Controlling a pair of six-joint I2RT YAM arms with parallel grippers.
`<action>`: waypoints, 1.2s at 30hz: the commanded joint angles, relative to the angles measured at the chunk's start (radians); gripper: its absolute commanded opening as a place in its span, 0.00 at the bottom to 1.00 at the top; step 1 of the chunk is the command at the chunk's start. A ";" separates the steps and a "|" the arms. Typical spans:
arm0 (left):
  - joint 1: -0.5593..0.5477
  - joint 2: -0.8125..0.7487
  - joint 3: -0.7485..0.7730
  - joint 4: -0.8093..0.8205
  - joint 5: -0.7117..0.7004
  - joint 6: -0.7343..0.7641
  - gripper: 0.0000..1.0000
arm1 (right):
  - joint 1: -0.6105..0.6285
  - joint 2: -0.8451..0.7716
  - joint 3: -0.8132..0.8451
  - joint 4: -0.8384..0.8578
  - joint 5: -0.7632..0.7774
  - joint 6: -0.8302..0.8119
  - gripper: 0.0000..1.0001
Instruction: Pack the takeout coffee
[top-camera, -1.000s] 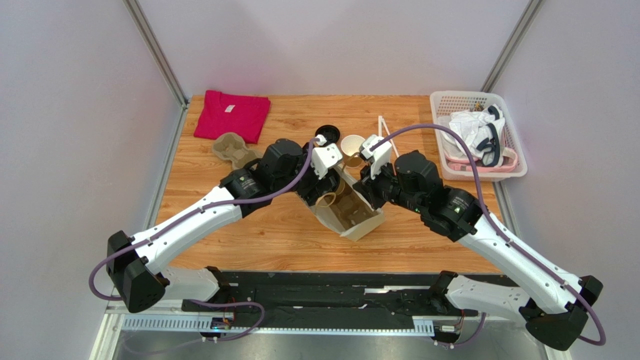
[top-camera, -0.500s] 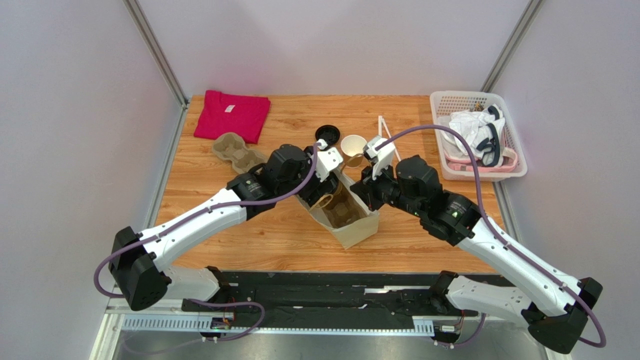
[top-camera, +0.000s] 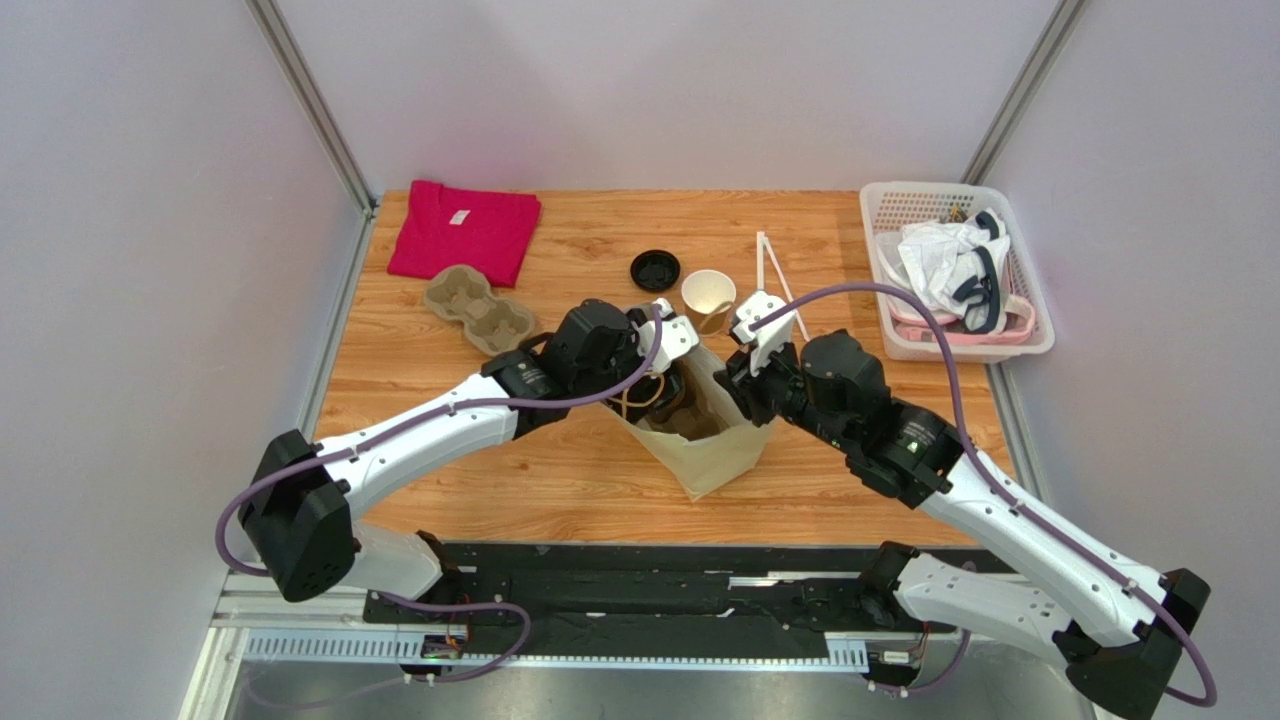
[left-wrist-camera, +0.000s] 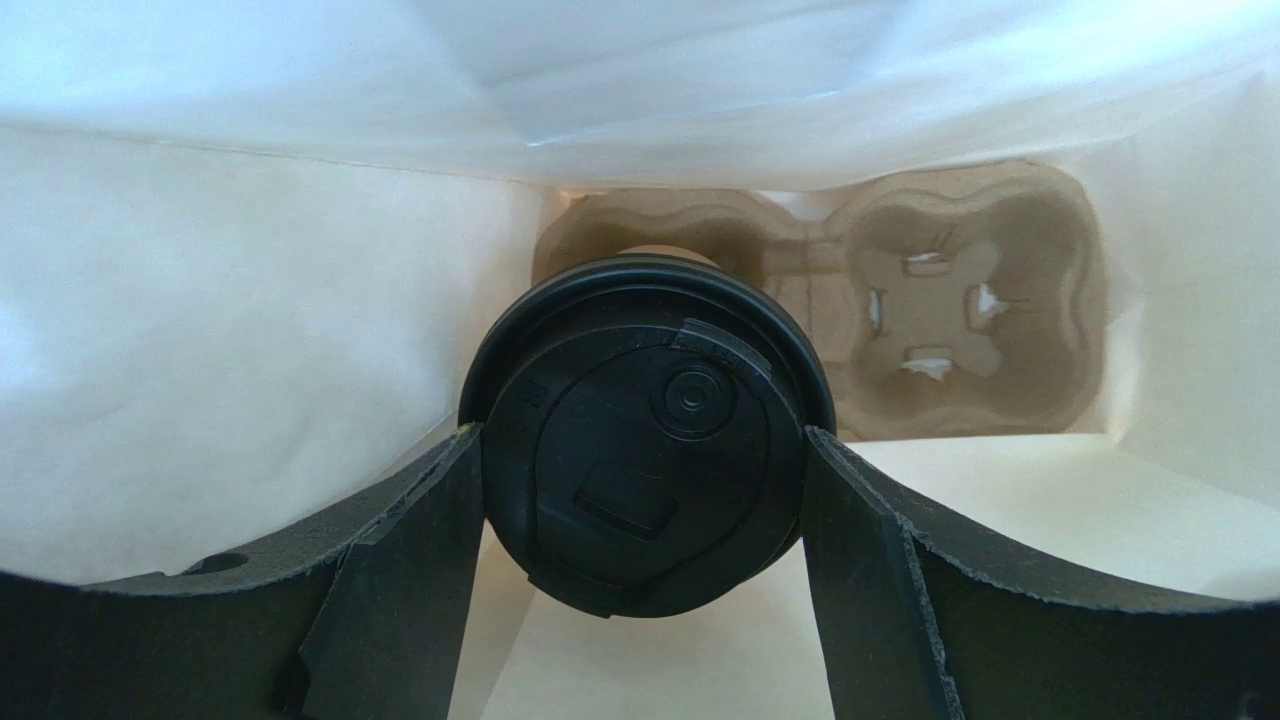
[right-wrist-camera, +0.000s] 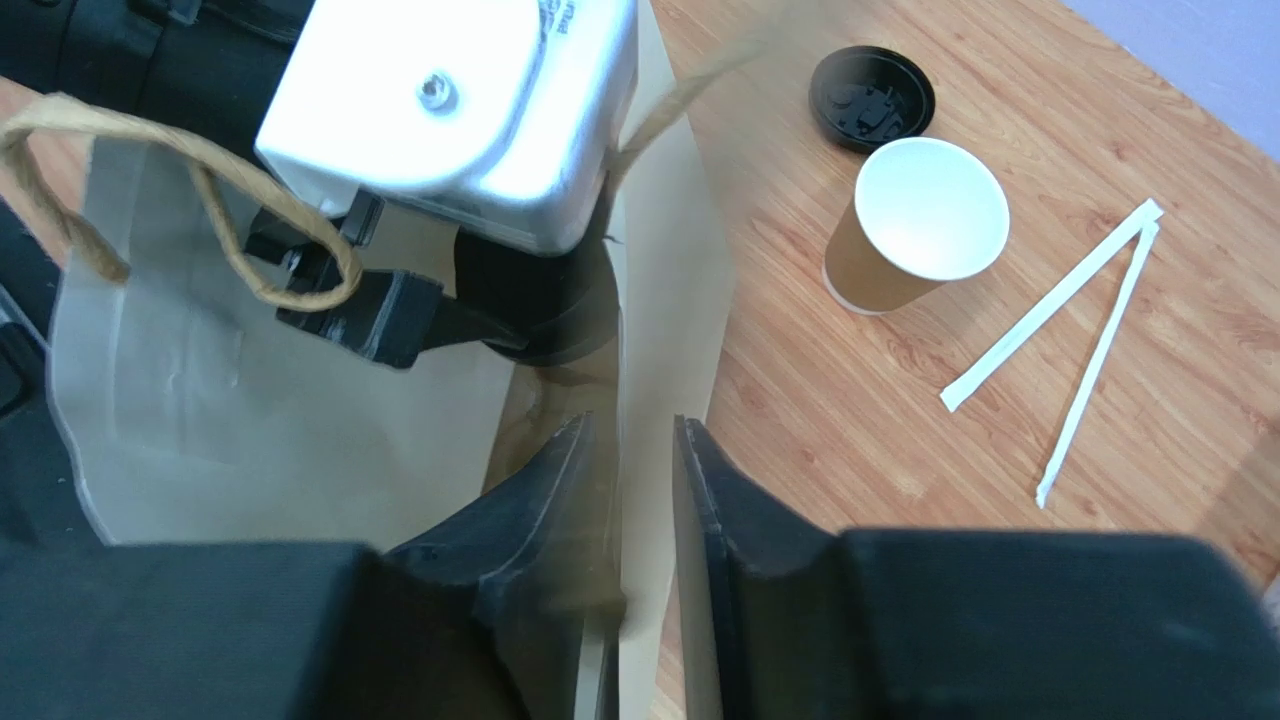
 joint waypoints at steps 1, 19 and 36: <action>0.002 0.017 0.050 0.018 0.032 0.027 0.03 | -0.014 0.075 0.085 -0.052 0.012 -0.009 0.32; 0.023 -0.002 0.075 0.032 -0.010 -0.046 0.01 | -0.133 0.097 0.070 0.075 -0.154 0.000 0.00; -0.033 -0.133 -0.105 0.260 -0.121 0.136 0.00 | 0.119 -0.034 -0.019 0.103 0.097 -0.031 0.00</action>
